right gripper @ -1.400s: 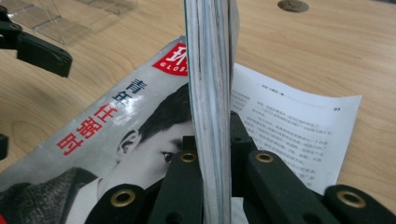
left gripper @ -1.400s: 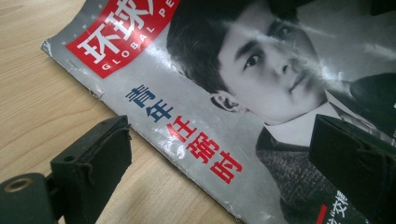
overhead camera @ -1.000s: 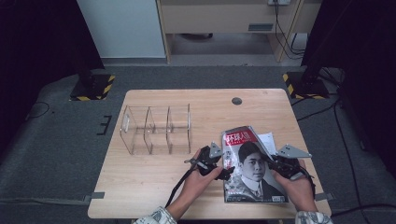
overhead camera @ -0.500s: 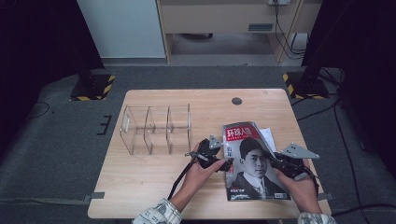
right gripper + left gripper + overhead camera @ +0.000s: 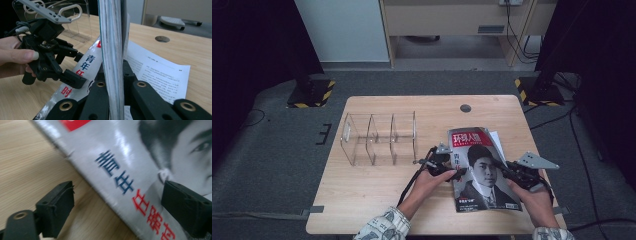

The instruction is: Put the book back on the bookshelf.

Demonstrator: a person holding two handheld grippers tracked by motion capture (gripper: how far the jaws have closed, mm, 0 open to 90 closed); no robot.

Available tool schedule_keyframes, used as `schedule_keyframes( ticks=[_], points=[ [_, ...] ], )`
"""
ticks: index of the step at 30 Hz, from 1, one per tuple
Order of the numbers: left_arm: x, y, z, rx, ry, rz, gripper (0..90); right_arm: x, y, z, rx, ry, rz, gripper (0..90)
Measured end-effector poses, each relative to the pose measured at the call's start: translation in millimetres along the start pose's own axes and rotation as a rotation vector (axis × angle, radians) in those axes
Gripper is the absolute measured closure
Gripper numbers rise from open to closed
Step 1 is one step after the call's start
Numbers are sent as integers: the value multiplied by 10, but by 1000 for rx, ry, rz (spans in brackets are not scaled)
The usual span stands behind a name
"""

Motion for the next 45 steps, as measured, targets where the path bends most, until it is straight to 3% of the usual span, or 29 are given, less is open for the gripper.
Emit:
schedule_keyframes(
  ticks=[1,5,6,7,8,10,12,13,18,21,24,25,26,27,28,31,34,35,36,37,38,39,42,45],
  points=[
    [15,32,-52,26,-11,25,243,52,23,-54,-4,-20,-8,878],
    [62,5,-117,4,-69,66,246,163,65,-146,-3,-58,-16,878],
    [55,-15,-119,-1,-59,79,277,203,91,-172,3,-71,-11,878],
    [47,-29,-119,-10,-53,100,372,275,131,-212,13,-94,-13,877],
    [49,-37,-116,-15,-57,105,372,275,131,-212,13,-94,-13,877],
    [50,-54,-110,-33,-63,107,467,344,171,-244,24,-125,-22,877],
    [57,-53,-108,-60,-79,75,573,441,211,-292,35,-171,-32,876],
    [62,-30,-107,-86,-99,38,611,517,238,-329,51,-214,-27,874],
    [55,-22,-73,-120,-123,7,670,623,287,-384,86,-279,-27,854],
    [40,-21,-36,-120,-123,-11,710,682,335,-397,103,-303,-43,733],
    [22,-14,5,-129,-124,-30,737,738,412,-385,152,-321,-66,587],
    [32,-1,31,-136,-129,-39,743,764,468,-360,197,-331,-60,453],
    [32,-1,31,-136,-129,-39,744,764,468,-360,197,-331,-60,453],
    [39,10,50,-137,-129,-44,743,798,513,-318,227,-340,-82,372],
    [46,24,69,-137,-131,-47,743,798,513,-318,227,-340,-82,372],
    [79,63,125,-123,-143,-58,743,860,538,-271,258,-354,-116,262],
    [91,94,147,-113,-143,-77,716,893,495,-300,232,-367,-136,229],
    [63,108,171,-113,-130,-102,675,887,467,-332,221,-365,-142,200],
    [63,108,171,-113,-130,-102,634,887,467,-332,221,-365,-142,200],
    [42,119,162,-87,-124,-93,582,896,423,-371,213,-381,-108,171],
    [26,111,148,-79,-120,-71,510,894,410,-395,217,-382,-98,173],
    [7,93,133,-71,-118,-76,482,887,402,-419,215,-381,-99,186],
    [-40,41,92,-65,-114,-97,468,875,405,-455,204,-372,-87,218],
    [-111,-22,22,-30,-109,-79,405,864,409,-487,188,-351,-77,267]
  ],
)
Point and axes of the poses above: each handheld gripper's, and its own axes: z roughly backward along the jaws, x roughly out of its underside, y roughly to its right, the point moved 8 cm from there along -z, roughly forward along the jaws, and after that the axes turned 5 degrees about y, right-handed, at the moved point
